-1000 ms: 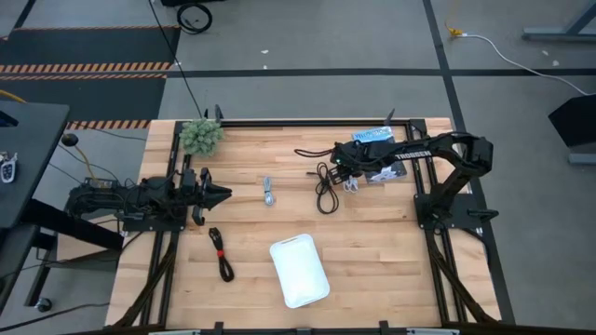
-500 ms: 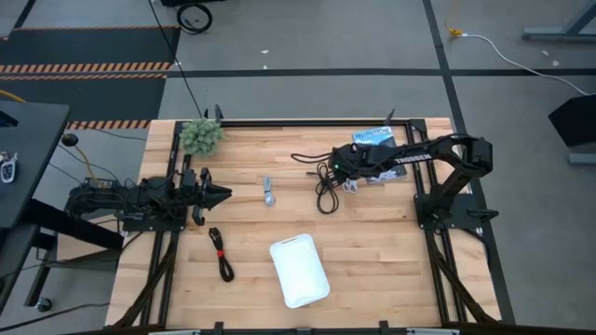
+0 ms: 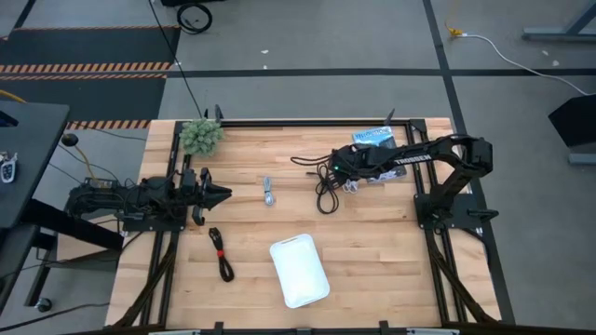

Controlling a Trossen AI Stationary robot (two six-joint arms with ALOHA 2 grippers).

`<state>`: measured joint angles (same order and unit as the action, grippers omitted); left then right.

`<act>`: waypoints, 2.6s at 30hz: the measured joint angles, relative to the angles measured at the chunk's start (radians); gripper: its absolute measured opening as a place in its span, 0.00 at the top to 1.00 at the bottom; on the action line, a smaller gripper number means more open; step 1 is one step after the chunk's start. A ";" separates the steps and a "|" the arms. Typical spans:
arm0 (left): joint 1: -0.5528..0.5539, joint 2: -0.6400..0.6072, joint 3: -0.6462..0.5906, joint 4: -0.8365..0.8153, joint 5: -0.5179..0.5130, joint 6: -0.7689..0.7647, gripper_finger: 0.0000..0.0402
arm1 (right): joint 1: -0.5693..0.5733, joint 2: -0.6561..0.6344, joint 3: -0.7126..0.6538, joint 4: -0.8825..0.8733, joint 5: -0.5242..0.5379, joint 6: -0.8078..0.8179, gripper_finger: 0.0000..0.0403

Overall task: Pick and place USB-C Cables
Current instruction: Put the white charger cable into the white bin

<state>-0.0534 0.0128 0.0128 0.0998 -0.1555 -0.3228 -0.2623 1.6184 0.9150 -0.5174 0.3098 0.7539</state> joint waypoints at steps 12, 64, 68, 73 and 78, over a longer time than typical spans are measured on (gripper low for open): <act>0.000 0.000 0.000 0.000 0.000 0.000 0.83 | -0.028 0.000 0.000 0.022 -0.015 -0.043 0.42; 0.000 0.000 0.000 0.000 0.000 0.000 0.83 | 0.012 0.000 -0.181 0.222 0.145 0.031 0.61; 0.000 0.000 0.000 0.000 0.000 0.000 0.83 | 0.021 0.000 -0.143 0.197 0.143 0.028 0.61; 0.000 0.000 0.000 0.000 0.000 0.000 0.83 | 0.045 0.000 -0.037 0.059 0.142 -0.003 0.62; 0.000 0.000 0.000 0.000 0.000 0.000 0.83 | 0.081 0.000 0.106 -0.117 0.142 -0.025 0.62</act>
<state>-0.0532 0.0128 0.0132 0.0998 -0.1555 -0.3229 -0.1813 1.6184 1.0213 -0.6344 0.4522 0.7285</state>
